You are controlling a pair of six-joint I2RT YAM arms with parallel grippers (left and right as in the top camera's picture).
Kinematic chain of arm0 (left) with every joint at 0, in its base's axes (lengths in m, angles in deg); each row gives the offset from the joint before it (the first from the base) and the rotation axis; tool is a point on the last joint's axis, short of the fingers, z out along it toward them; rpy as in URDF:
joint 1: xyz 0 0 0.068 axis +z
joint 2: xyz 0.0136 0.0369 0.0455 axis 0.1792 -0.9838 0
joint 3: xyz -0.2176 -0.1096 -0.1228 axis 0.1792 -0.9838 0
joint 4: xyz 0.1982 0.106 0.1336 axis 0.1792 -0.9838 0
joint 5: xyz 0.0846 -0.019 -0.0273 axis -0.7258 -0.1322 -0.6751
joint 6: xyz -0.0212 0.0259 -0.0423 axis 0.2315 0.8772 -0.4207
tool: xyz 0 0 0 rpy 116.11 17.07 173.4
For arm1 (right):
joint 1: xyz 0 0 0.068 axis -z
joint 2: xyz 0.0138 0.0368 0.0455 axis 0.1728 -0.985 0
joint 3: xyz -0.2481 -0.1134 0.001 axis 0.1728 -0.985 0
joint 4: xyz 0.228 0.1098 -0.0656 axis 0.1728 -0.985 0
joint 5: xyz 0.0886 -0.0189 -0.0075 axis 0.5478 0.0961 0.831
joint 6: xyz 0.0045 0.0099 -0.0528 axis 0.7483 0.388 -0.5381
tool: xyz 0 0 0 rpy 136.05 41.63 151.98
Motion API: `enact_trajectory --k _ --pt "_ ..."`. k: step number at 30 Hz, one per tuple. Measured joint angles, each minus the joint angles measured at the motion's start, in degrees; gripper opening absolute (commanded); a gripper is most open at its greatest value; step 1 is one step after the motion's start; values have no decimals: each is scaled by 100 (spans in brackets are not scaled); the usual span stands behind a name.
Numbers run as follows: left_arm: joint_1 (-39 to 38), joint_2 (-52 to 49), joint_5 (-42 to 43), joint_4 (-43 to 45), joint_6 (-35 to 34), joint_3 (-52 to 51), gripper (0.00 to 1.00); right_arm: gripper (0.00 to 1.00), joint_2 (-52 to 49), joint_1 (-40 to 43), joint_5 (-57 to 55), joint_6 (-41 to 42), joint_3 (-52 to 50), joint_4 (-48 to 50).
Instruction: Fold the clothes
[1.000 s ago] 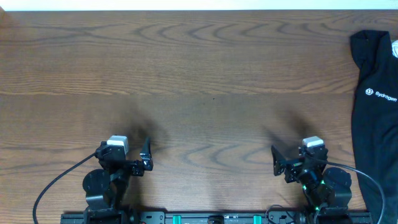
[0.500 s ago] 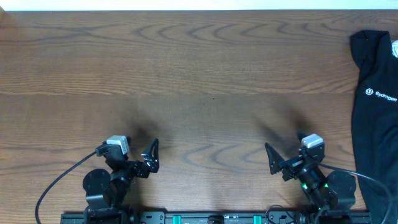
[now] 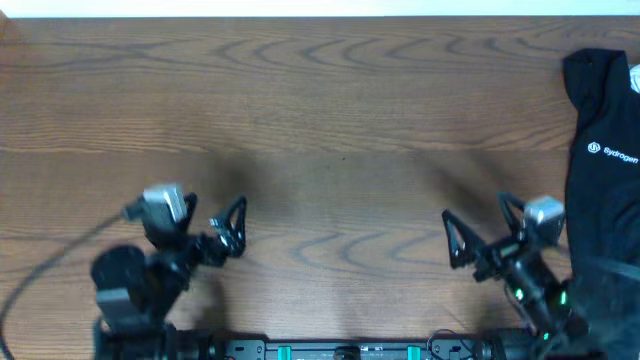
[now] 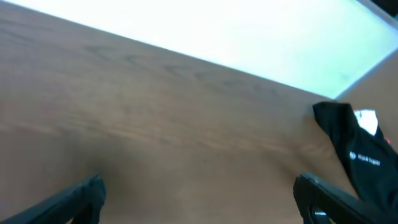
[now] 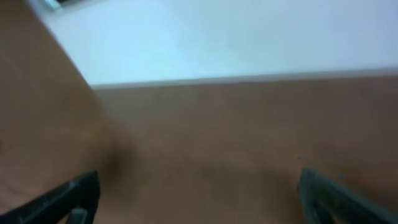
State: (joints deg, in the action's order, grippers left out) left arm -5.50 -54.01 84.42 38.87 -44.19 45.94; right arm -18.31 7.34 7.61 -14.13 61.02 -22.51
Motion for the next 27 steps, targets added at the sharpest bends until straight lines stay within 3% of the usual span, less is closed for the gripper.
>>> enact_trajectory --k 6,11,19,27 --pt "-4 -2188 -111 -1517 219 1987 98 99 -2638 2 -699 -146 1687 -1698" --pt "-4 -3528 -129 -2796 730 3412 98 99 -4983 35 -828 -525 3663 -3077" --pt "-4 -4124 -129 -3143 1176 3786 98 98 -7064 391 -1193 -675 5554 -3615" --pt "-4 -4120 -127 -3152 1226 3794 98 87 -8618 2124 -1539 -442 7578 -3576"
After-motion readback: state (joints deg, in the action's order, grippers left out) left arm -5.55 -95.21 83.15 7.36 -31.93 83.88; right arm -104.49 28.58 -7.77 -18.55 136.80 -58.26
